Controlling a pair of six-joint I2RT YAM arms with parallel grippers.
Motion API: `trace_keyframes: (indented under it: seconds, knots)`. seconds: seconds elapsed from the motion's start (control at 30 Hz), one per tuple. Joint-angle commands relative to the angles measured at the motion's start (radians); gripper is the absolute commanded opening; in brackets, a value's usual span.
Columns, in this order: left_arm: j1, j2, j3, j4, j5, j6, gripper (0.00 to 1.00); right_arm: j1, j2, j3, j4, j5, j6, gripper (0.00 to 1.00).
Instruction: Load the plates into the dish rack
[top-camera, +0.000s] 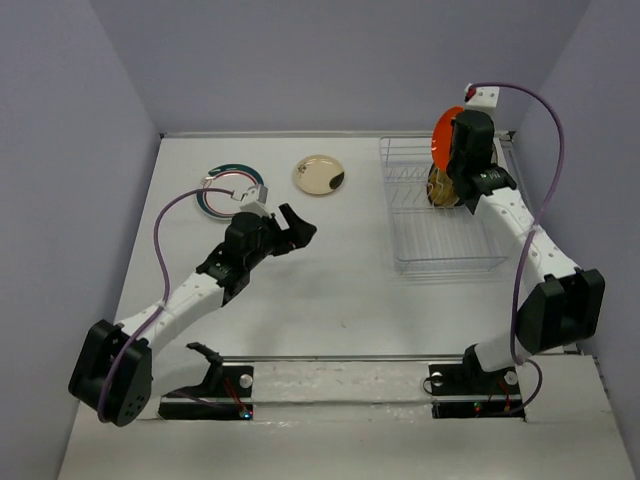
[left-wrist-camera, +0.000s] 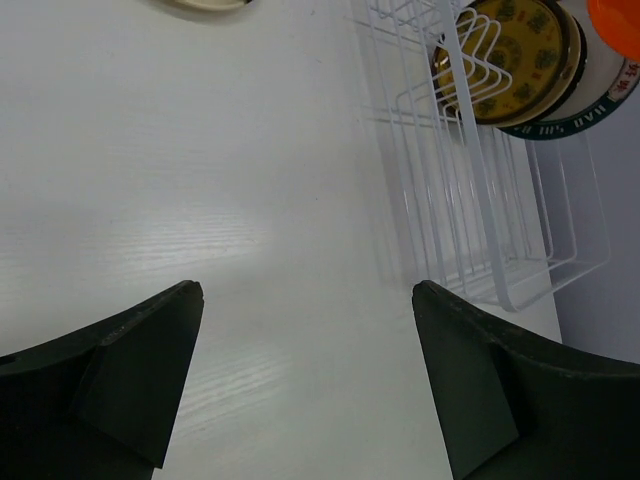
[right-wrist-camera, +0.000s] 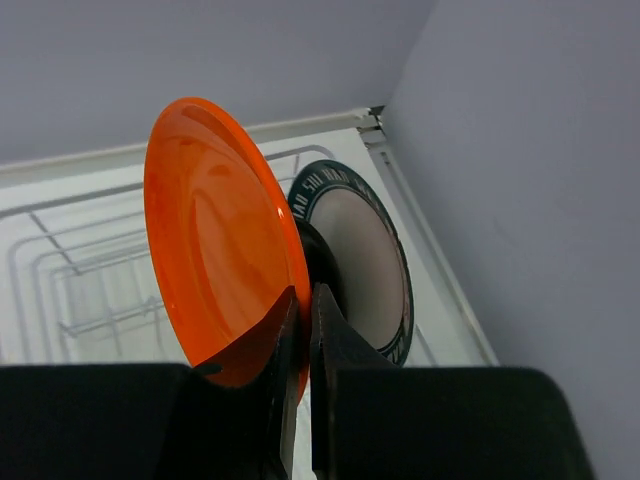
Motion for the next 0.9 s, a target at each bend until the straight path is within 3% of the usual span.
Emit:
trace_keyframes:
  seconds: [0.0, 0.23, 0.63, 0.77, 0.83, 0.87]
  knots:
    - [0.0, 0.099, 0.113, 0.055, -0.067, -0.006, 0.98, -0.002, 0.132, 0.089, 0.063, 0.151, -0.206, 0.07]
    - [0.014, 0.231, 0.188, 0.073, -0.136, -0.015, 0.97, -0.002, 0.238, 0.172, 0.061, 0.171, -0.283, 0.07]
    - [0.065, 0.449, 0.328, 0.082, -0.194, -0.051, 0.95, 0.029, 0.296, 0.109, 0.049, 0.136, -0.255, 0.07]
    - [0.082, 0.553, 0.393, 0.072, -0.222, -0.052, 0.9, 0.029, 0.31, 0.067, 0.05, 0.151, -0.226, 0.07]
    - [0.091, 0.595, 0.42, 0.067, -0.233, -0.057, 0.89, 0.029, 0.306, 0.06, 0.052, 0.139, -0.215, 0.11]
    - [0.099, 0.615, 0.433, 0.064, -0.225, -0.06, 0.88, 0.029, 0.303, 0.06, 0.05, 0.128, -0.211, 0.19]
